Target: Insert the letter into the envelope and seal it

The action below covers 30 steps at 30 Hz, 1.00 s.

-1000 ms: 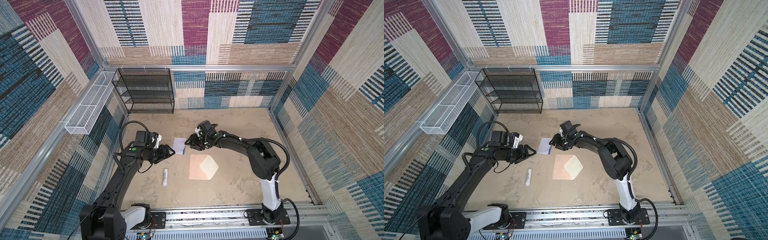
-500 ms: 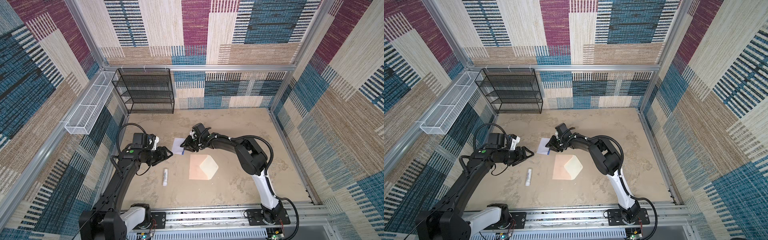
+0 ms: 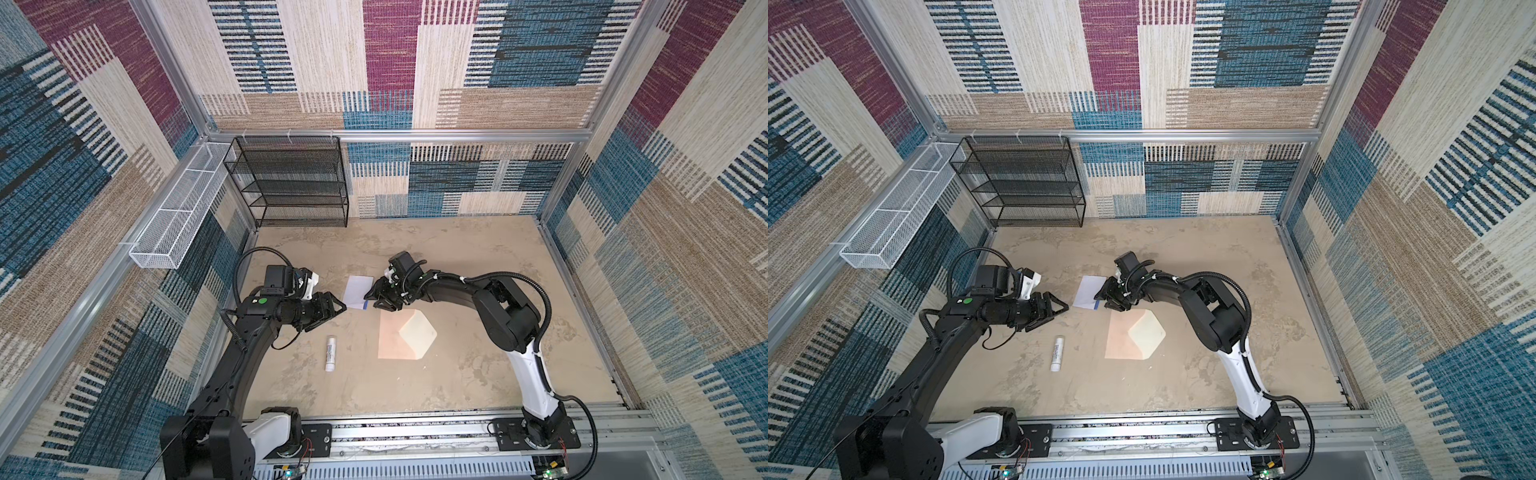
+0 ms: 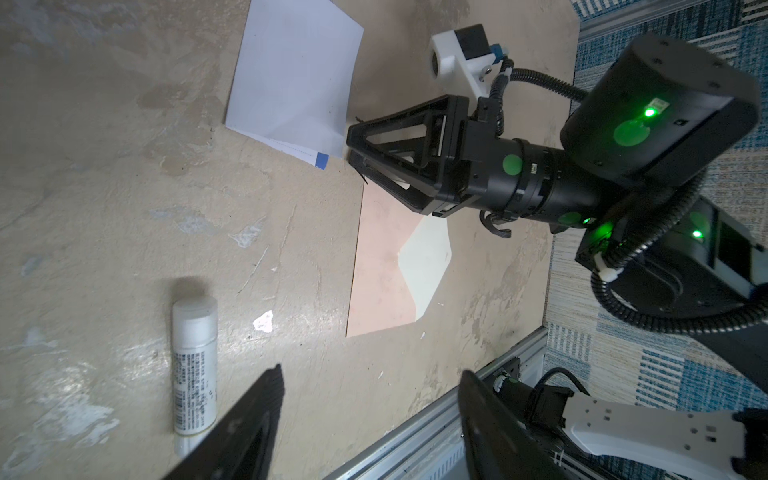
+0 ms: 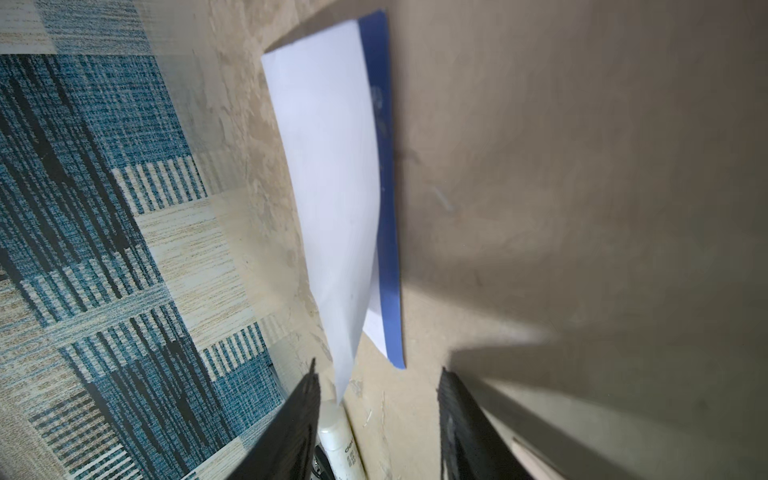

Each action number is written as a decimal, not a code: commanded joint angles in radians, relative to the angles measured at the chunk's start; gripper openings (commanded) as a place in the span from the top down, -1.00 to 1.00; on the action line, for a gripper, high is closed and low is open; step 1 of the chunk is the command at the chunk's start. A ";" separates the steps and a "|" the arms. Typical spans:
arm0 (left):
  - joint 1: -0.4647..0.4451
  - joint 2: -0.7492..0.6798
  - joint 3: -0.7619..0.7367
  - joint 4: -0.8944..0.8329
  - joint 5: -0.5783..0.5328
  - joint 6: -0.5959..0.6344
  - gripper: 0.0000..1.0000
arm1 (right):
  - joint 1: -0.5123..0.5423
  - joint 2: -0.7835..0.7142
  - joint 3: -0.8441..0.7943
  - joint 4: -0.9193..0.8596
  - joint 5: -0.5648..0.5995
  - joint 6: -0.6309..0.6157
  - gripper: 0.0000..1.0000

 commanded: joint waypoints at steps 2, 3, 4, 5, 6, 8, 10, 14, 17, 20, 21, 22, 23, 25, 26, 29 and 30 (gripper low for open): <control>0.004 -0.002 0.003 -0.001 0.017 0.022 -0.39 | 0.006 0.008 0.016 0.068 -0.018 0.022 0.12; 0.004 -0.004 0.003 -0.003 0.016 0.023 -0.39 | 0.006 0.013 0.028 0.068 -0.021 0.023 0.14; 0.004 -0.006 0.002 -0.007 0.017 0.024 -0.39 | 0.006 0.019 0.038 0.067 -0.023 0.022 0.15; 0.005 -0.009 0.003 -0.008 0.015 0.027 -0.39 | 0.008 0.022 0.048 0.067 -0.023 0.022 0.17; 0.005 -0.010 0.004 -0.013 0.016 0.029 -0.39 | 0.008 0.027 0.054 0.066 -0.025 0.026 0.20; 0.007 -0.016 0.001 -0.015 0.014 0.029 -0.39 | 0.010 0.032 0.060 0.066 -0.023 0.030 0.25; 0.007 -0.021 -0.004 -0.014 0.014 0.027 -0.39 | 0.011 0.037 0.067 0.065 -0.024 0.031 0.28; 0.007 -0.028 -0.011 -0.008 0.018 0.020 -0.39 | 0.010 0.050 0.067 0.074 -0.020 0.040 0.41; 0.008 -0.028 -0.011 -0.012 0.021 0.020 -0.39 | 0.011 0.051 0.066 0.093 -0.021 0.049 0.56; 0.008 -0.031 -0.011 -0.015 0.022 0.023 -0.39 | 0.011 0.048 0.071 0.108 -0.024 0.043 0.79; 0.008 -0.032 -0.011 -0.014 0.023 0.023 -0.39 | 0.011 0.046 0.072 0.110 -0.025 0.037 0.84; 0.008 -0.034 -0.011 -0.014 0.025 0.024 -0.39 | 0.011 0.042 0.072 0.110 -0.025 0.030 0.88; 0.008 -0.033 -0.011 -0.015 0.026 0.027 -0.39 | 0.011 0.035 0.071 0.110 -0.026 0.020 0.93; 0.012 -0.034 0.002 -0.023 0.021 0.044 -0.39 | 0.010 0.015 0.065 0.105 -0.025 -0.004 1.00; 0.016 -0.034 0.013 -0.033 0.015 0.058 -0.39 | 0.011 0.003 0.061 0.097 -0.022 -0.018 1.00; 0.043 -0.024 0.052 -0.057 0.019 0.097 -0.39 | 0.010 -0.054 0.038 0.082 -0.019 -0.062 1.00; 0.056 -0.018 0.062 -0.058 0.031 0.103 -0.40 | 0.011 -0.077 0.031 0.067 -0.020 -0.082 1.00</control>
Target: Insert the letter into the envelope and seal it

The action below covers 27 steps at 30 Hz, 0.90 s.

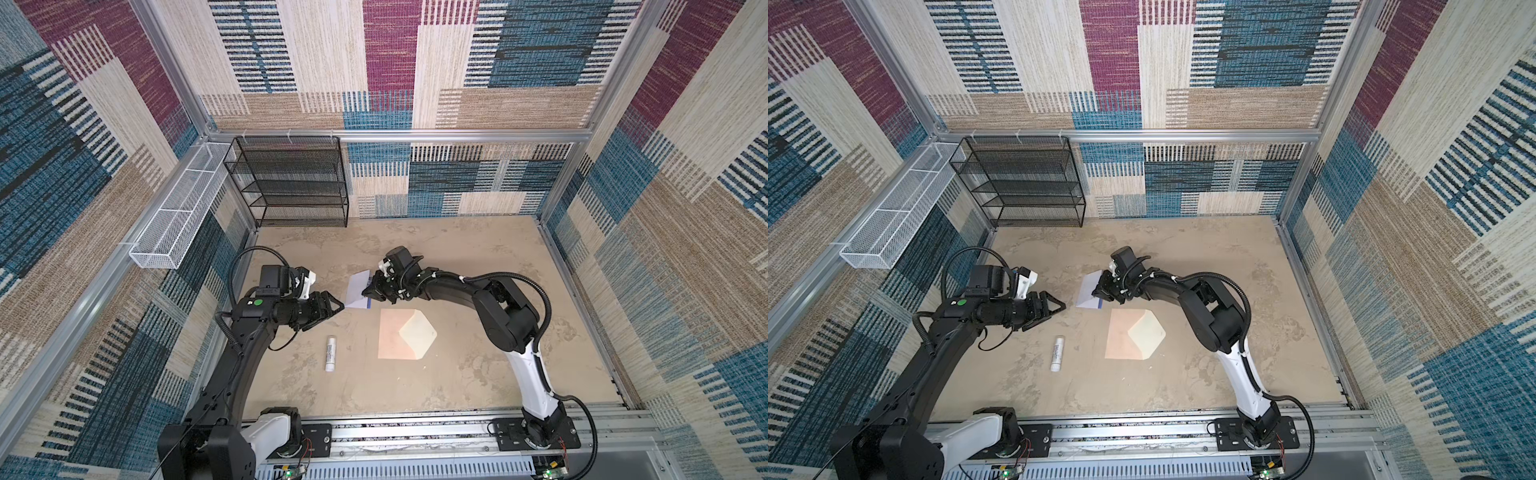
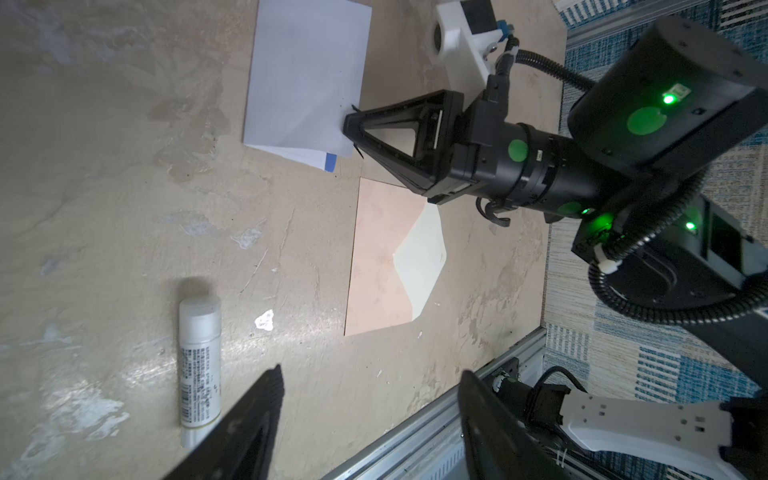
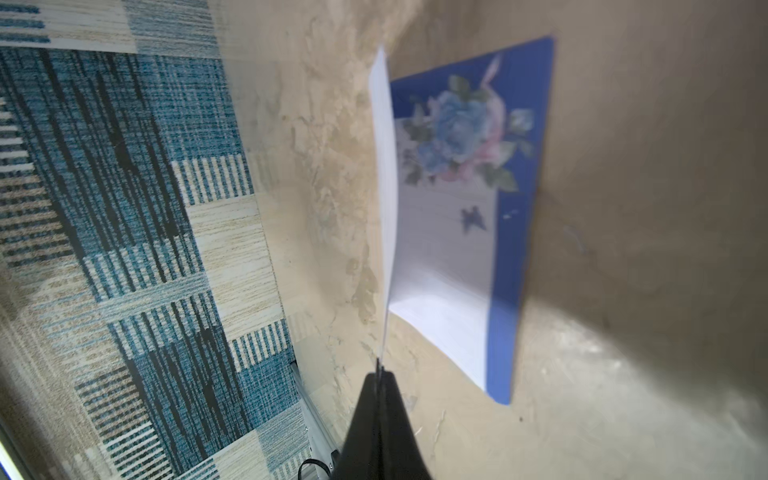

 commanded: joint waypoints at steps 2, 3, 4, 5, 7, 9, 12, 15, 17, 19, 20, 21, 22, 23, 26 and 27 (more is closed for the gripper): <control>0.042 0.020 0.035 -0.016 0.050 0.064 -0.44 | 0.001 -0.092 -0.031 -0.026 -0.013 -0.103 1.00; 0.052 0.025 0.036 -0.002 0.073 0.059 -0.47 | 0.000 -0.121 -0.047 -0.035 -0.015 -0.120 1.00; 0.057 0.028 0.033 0.024 0.095 0.045 -0.50 | 0.000 -0.151 -0.065 -0.042 -0.021 -0.134 1.00; 0.059 0.028 0.024 0.054 0.117 0.029 -0.51 | -0.001 -0.177 -0.080 -0.049 -0.025 -0.147 1.00; 0.059 0.032 -0.007 0.143 0.179 -0.026 -0.56 | -0.003 -0.232 -0.111 -0.072 -0.036 -0.173 1.00; 0.058 0.039 -0.042 0.248 0.243 -0.094 -0.57 | -0.005 -0.281 -0.138 -0.088 -0.048 -0.195 1.00; 0.058 0.049 -0.084 0.399 0.311 -0.197 -0.57 | -0.010 -0.350 -0.173 -0.110 -0.065 -0.221 1.00; 0.052 0.055 -0.094 0.479 0.339 -0.250 -0.58 | -0.012 -0.404 -0.194 -0.127 -0.091 -0.246 1.00; 0.037 0.060 -0.098 0.516 0.341 -0.272 -0.58 | -0.012 -0.425 -0.200 -0.126 -0.130 -0.274 1.00; 0.020 0.068 -0.106 0.543 0.343 -0.293 -0.58 | -0.012 -0.438 -0.197 -0.141 -0.159 -0.309 1.00; 0.015 0.072 -0.111 0.555 0.342 -0.303 -0.58 | -0.012 -0.444 -0.196 -0.147 -0.170 -0.320 1.00; 0.009 0.076 -0.122 0.572 0.343 -0.317 -0.58 | -0.012 -0.451 -0.197 -0.149 -0.181 -0.326 1.00; 0.007 0.078 -0.131 0.588 0.342 -0.329 -0.58 | -0.012 -0.458 -0.199 -0.148 -0.189 -0.329 1.00; 0.002 0.083 -0.142 0.605 0.338 -0.339 -0.58 | -0.012 -0.466 -0.202 -0.147 -0.198 -0.329 1.00; -0.004 0.094 -0.155 0.615 0.328 -0.343 -0.58 | -0.012 -0.489 -0.205 -0.146 -0.208 -0.331 1.00; -0.007 0.097 -0.158 0.627 0.330 -0.350 -0.58 | -0.012 -0.497 -0.208 -0.144 -0.215 -0.330 1.00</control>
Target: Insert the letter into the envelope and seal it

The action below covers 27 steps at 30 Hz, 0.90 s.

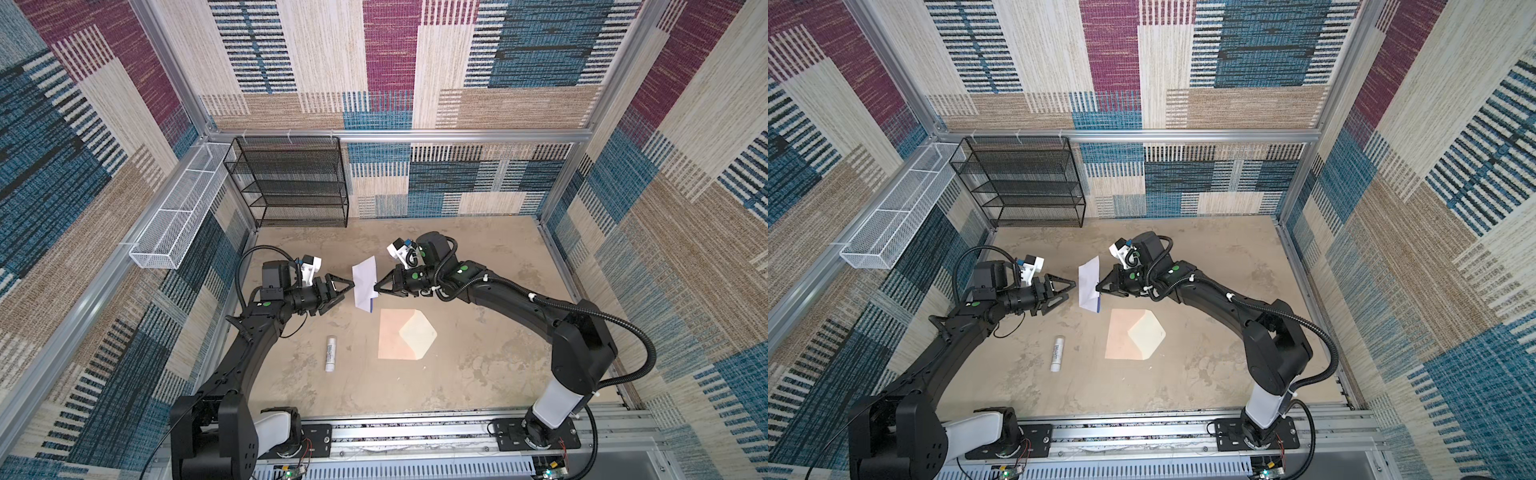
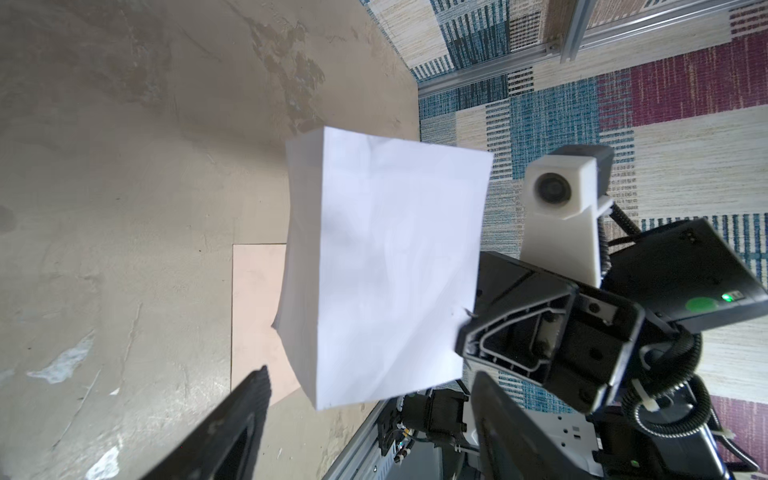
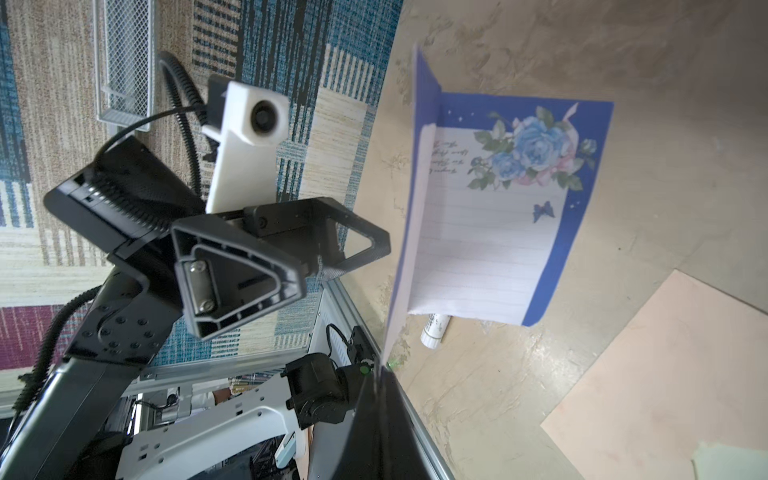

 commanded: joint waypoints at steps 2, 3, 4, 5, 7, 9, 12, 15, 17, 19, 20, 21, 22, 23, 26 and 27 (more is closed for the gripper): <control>-0.013 0.021 -0.013 0.104 0.017 -0.059 -0.59 | 0.001 -0.033 -0.010 0.013 -0.054 -0.020 1.00; -0.016 0.033 -0.014 0.113 0.026 -0.070 -0.59 | 0.001 -0.038 -0.013 0.019 -0.066 -0.015 1.00; -0.020 0.044 -0.015 0.131 0.038 -0.084 -0.58 | 0.001 -0.042 -0.017 0.027 -0.075 -0.012 1.00; -0.026 0.049 -0.021 0.156 0.049 -0.103 -0.57 | 0.001 -0.048 -0.022 0.035 -0.085 -0.007 1.00; -0.033 0.052 -0.037 0.214 0.057 -0.142 -0.57 | 0.001 -0.056 -0.034 0.051 -0.098 0.006 1.00; -0.039 0.056 -0.053 0.274 0.071 -0.182 -0.56 | -0.001 -0.069 -0.055 0.087 -0.115 0.029 1.00; -0.051 0.071 -0.064 0.336 0.093 -0.220 -0.55 | -0.002 -0.089 -0.092 0.152 -0.137 0.074 1.00; -0.070 0.081 -0.065 0.388 0.107 -0.252 -0.54 | -0.008 -0.107 -0.135 0.211 -0.150 0.108 1.00; -0.084 0.093 -0.063 0.399 0.113 -0.261 -0.52 | -0.013 -0.121 -0.162 0.241 -0.154 0.126 1.00; -0.094 0.100 -0.066 0.421 0.114 -0.273 -0.47 | -0.019 -0.133 -0.190 0.267 -0.158 0.142 1.00; -0.099 0.100 -0.070 0.437 0.114 -0.283 -0.44 | -0.024 -0.140 -0.204 0.277 -0.158 0.148 1.00; -0.103 0.101 -0.072 0.455 0.116 -0.293 -0.40 | -0.029 -0.148 -0.221 0.288 -0.159 0.154 1.00; -0.106 0.101 -0.074 0.467 0.117 -0.301 -0.36 | -0.034 -0.154 -0.234 0.296 -0.158 0.157 1.00; -0.111 0.103 -0.072 0.479 0.117 -0.308 -0.32 | -0.039 -0.160 -0.250 0.301 -0.155 0.162 1.00; -0.124 0.107 -0.063 0.485 0.118 -0.309 -0.16 | -0.051 -0.173 -0.286 0.317 -0.157 0.170 1.00; -0.129 0.114 -0.058 0.487 0.119 -0.310 -0.09 | -0.054 -0.175 -0.293 0.317 -0.158 0.169 1.00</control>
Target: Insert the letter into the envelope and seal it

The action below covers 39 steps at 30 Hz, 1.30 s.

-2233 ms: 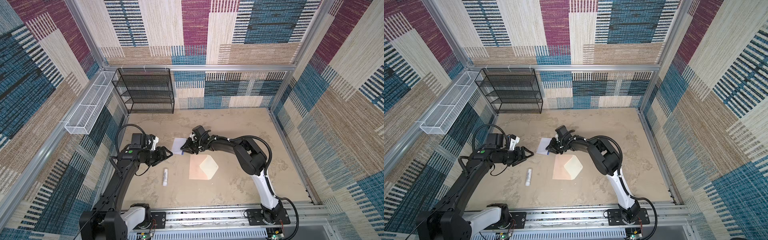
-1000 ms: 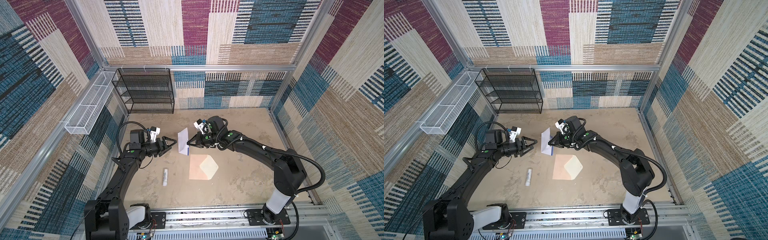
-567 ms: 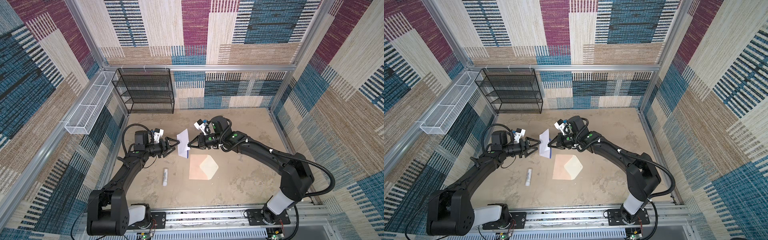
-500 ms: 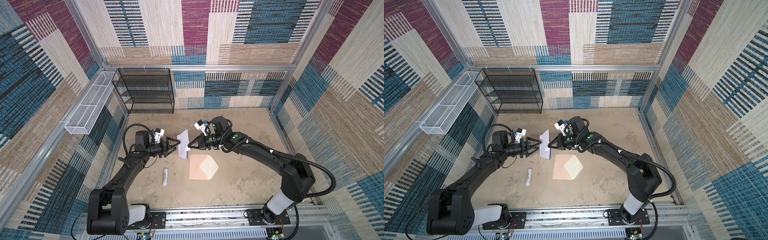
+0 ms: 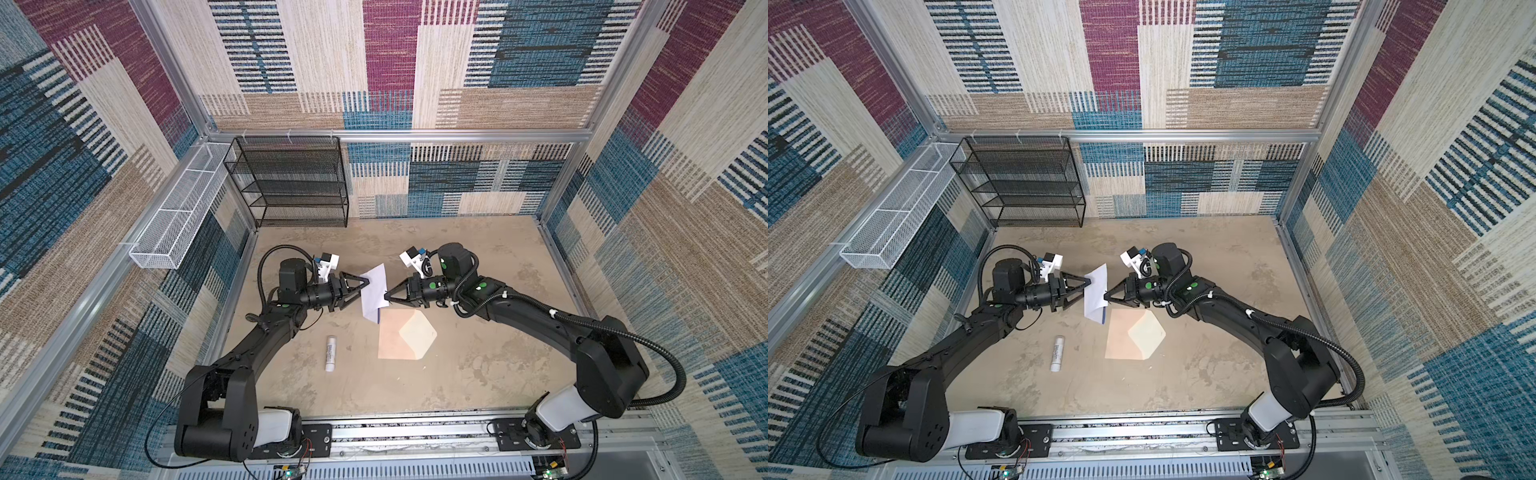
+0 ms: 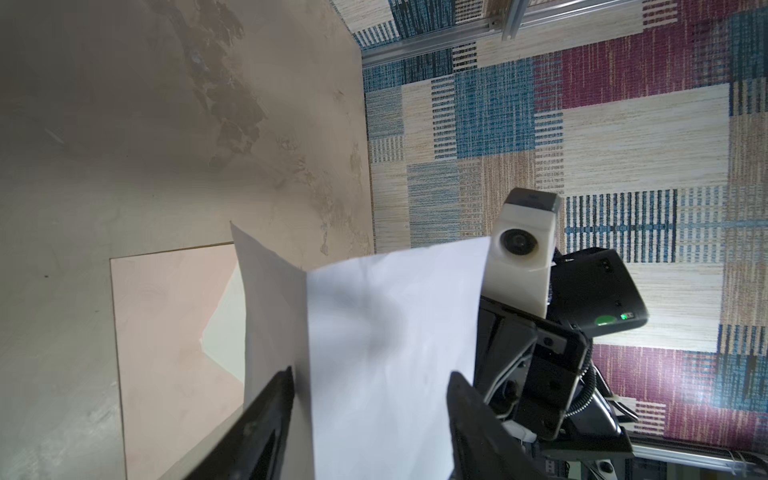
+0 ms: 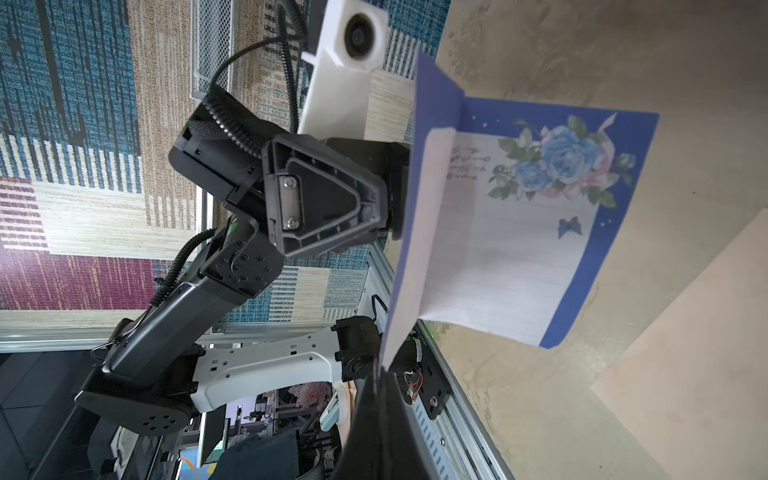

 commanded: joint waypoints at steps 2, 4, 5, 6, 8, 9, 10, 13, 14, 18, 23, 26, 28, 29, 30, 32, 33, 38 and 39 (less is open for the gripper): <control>-0.019 0.016 0.018 0.066 0.017 -0.028 0.02 | -0.006 -0.015 -0.025 0.068 -0.020 0.020 1.00; -0.032 0.029 0.022 0.067 0.016 -0.028 0.07 | -0.007 -0.018 -0.032 0.069 -0.025 0.018 1.00; -0.037 0.033 0.022 0.071 0.013 -0.030 0.09 | -0.007 -0.017 -0.033 0.069 -0.023 0.016 1.00; -0.041 0.037 0.020 0.082 0.012 -0.036 0.13 | -0.008 -0.017 -0.034 0.066 -0.023 0.015 1.00; -0.044 0.041 0.016 0.109 0.010 -0.054 0.24 | -0.010 -0.019 -0.037 0.061 -0.020 0.012 1.00; -0.044 0.044 0.017 0.114 0.011 -0.058 0.30 | -0.011 -0.021 -0.041 0.060 -0.019 0.010 1.00; -0.044 0.044 0.020 0.112 0.010 -0.059 0.38 | -0.014 -0.023 -0.048 0.059 -0.018 0.011 1.00; -0.044 0.049 0.038 0.095 0.013 -0.047 0.59 | -0.023 -0.031 -0.063 0.050 -0.009 0.002 0.93; -0.044 0.049 0.045 0.087 0.013 -0.042 0.65 | -0.028 -0.033 -0.066 0.042 -0.006 -0.006 0.90; -0.044 0.057 0.059 0.075 0.012 -0.034 0.96 | -0.045 -0.051 -0.087 0.012 0.018 -0.037 0.43; -0.047 0.062 0.067 0.070 0.021 -0.027 1.00 | -0.058 -0.071 -0.119 0.044 0.043 -0.046 -0.30; -0.054 0.063 0.068 0.084 0.028 -0.036 1.00 | -0.058 -0.056 -0.130 0.086 0.044 -0.038 -0.47; -0.059 0.064 0.062 0.109 0.033 -0.053 1.00 | -0.058 -0.037 -0.129 0.108 0.040 -0.031 -0.52; -0.063 0.066 0.060 0.127 0.034 -0.064 1.00 | -0.058 -0.026 -0.132 0.128 0.035 -0.021 -0.53; -0.066 0.066 0.059 0.139 0.036 -0.071 1.00 | -0.058 -0.018 -0.135 0.148 0.030 -0.010 -0.53; -0.075 0.066 0.056 0.152 0.036 -0.080 1.00 | -0.058 -0.003 -0.142 0.199 0.016 0.018 -0.53; -0.079 0.066 0.057 0.153 0.036 -0.080 1.00 | -0.058 0.004 -0.144 0.225 0.008 0.030 -0.52; -0.099 0.066 0.057 0.160 0.028 -0.083 1.00 | -0.058 0.042 -0.145 0.328 -0.036 0.086 -0.41; -0.103 0.068 0.056 0.164 0.028 -0.085 1.00 | -0.058 0.048 -0.144 0.353 -0.047 0.101 -0.37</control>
